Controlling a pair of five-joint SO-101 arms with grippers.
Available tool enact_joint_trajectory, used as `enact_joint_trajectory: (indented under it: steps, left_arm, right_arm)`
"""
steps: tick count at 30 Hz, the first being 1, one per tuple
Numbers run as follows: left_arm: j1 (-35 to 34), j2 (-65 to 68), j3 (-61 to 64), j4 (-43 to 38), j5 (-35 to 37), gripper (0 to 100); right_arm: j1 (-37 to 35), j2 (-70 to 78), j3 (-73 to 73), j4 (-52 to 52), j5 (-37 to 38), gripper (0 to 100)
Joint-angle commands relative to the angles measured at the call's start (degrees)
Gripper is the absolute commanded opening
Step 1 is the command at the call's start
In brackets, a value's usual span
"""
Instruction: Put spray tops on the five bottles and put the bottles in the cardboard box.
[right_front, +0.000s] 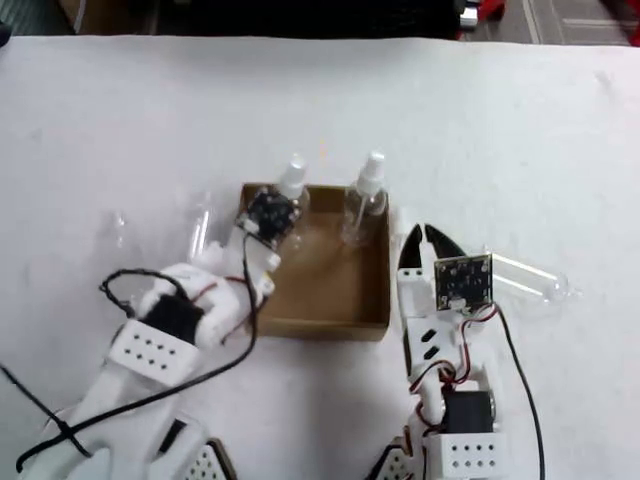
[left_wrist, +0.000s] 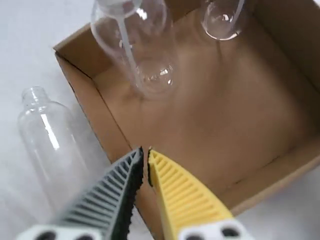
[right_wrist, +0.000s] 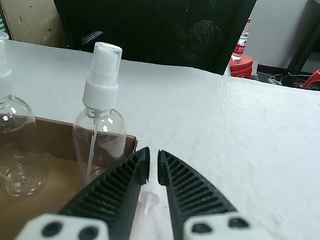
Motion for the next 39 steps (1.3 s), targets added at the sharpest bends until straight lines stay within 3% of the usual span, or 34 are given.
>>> enact_joint_trajectory:
  steps: [1,6,13,18,30,36,39]
  left_arm:
    - [1.27,-1.89,1.49,-5.27,-0.70,2]
    - [1.27,-1.89,2.99,-11.08,-0.70,2]
    - [4.26,-1.36,4.31,-11.69,-1.14,2]
    - [5.67,-1.36,4.66,-11.60,-8.70,2]
    - [4.79,-0.75,4.75,-17.41,-8.62,2]
    - [3.91,9.45,3.43,-25.85,-6.33,2]
    - [4.18,15.60,-0.53,-26.02,-4.66,2]
  right_arm:
    - [-0.31,-0.40,1.32,-0.92,0.62,1.5]
    - [-0.22,-0.40,1.32,-0.84,0.62,1.5]
    - [-0.22,-0.40,1.32,-0.84,0.62,1.5]
    - [-0.40,-0.57,1.32,0.57,0.62,1.5]
    - [-0.40,-0.57,1.32,0.40,0.62,1.5]
    - [-0.40,-0.66,1.32,0.40,0.62,1.5]
    - [-0.40,-0.66,1.32,0.40,0.62,1.5]
